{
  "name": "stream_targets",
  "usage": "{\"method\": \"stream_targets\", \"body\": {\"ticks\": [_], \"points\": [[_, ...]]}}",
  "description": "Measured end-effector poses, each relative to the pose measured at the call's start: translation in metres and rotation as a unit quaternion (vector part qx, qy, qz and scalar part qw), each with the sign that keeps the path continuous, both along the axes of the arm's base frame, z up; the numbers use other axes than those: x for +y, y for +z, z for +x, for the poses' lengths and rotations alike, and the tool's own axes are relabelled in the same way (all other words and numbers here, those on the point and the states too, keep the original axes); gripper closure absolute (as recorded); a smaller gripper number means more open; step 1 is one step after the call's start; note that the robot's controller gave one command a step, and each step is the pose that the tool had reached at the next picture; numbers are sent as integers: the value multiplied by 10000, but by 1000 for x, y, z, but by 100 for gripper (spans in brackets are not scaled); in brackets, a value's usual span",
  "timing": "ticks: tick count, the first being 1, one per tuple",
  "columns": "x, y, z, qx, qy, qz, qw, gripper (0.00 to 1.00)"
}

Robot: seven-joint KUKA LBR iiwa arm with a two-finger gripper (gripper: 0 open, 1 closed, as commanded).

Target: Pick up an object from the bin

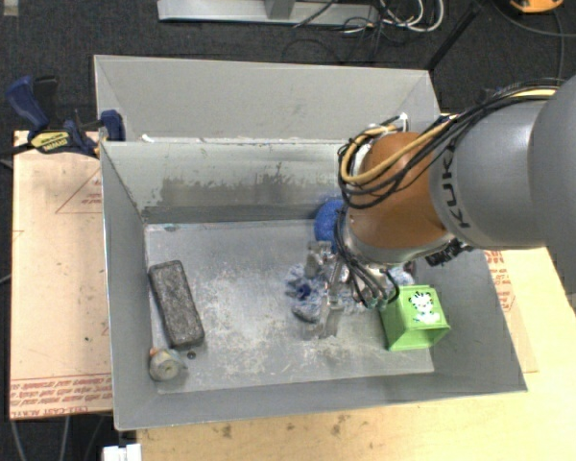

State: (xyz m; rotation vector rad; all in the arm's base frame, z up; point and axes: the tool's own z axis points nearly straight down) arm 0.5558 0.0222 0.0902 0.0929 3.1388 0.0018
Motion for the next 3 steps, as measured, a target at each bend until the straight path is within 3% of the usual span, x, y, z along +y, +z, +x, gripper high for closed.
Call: {"method": "stream_targets", "body": {"ticks": [1, 2, 3], "points": [[-18, -16, 16, -21, 322, 3, 9995, 100], [-18, -16, 16, -20, 321, 4, 9995, 100], [-6, 118, 18, -7, -16, 0, 10000, 100]]}}
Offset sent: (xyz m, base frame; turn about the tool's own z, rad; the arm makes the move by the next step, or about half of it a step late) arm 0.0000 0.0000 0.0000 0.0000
